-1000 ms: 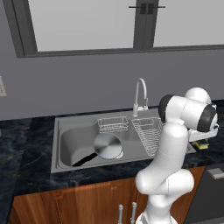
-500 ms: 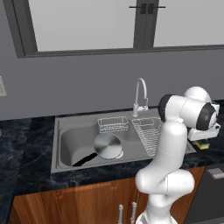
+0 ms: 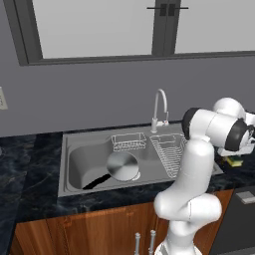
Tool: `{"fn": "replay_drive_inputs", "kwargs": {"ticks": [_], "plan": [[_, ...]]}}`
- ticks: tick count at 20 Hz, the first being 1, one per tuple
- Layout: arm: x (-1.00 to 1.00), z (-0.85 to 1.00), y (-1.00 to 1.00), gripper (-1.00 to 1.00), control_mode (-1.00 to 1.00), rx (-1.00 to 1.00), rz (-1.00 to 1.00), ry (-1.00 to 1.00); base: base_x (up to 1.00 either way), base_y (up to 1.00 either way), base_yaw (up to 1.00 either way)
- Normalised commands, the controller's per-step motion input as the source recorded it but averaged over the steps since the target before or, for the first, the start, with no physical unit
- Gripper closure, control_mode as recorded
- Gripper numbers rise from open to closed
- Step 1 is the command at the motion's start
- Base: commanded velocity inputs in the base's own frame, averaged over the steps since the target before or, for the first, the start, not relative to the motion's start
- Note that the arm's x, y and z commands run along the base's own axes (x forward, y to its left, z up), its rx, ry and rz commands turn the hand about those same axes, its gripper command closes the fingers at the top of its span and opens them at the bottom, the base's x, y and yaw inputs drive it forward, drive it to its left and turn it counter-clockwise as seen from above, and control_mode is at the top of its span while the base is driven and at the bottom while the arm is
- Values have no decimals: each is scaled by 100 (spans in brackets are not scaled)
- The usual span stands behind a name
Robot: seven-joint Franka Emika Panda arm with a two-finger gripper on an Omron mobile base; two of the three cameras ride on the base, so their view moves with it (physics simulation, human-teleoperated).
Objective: Pick the pan and sponge and place them into the sink. Then turn on the water.
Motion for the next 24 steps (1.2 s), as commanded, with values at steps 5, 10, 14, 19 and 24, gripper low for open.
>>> {"fn": "replay_drive_inputs", "kwargs": {"ticks": [5,10,14,19,24], "plan": [[-17,53,1,100,-100,1,-1,-1,0,0,0],[-20,56,12,100,-100,0,0,-7,0,0,0],[-29,40,30,100,-100,0,0,-14,0,0,0],[-28,30,41,100,-100,0,-2,-16,0,0,0],[-25,30,50,100,-100,0,-4,-14,0,0,0]]}}
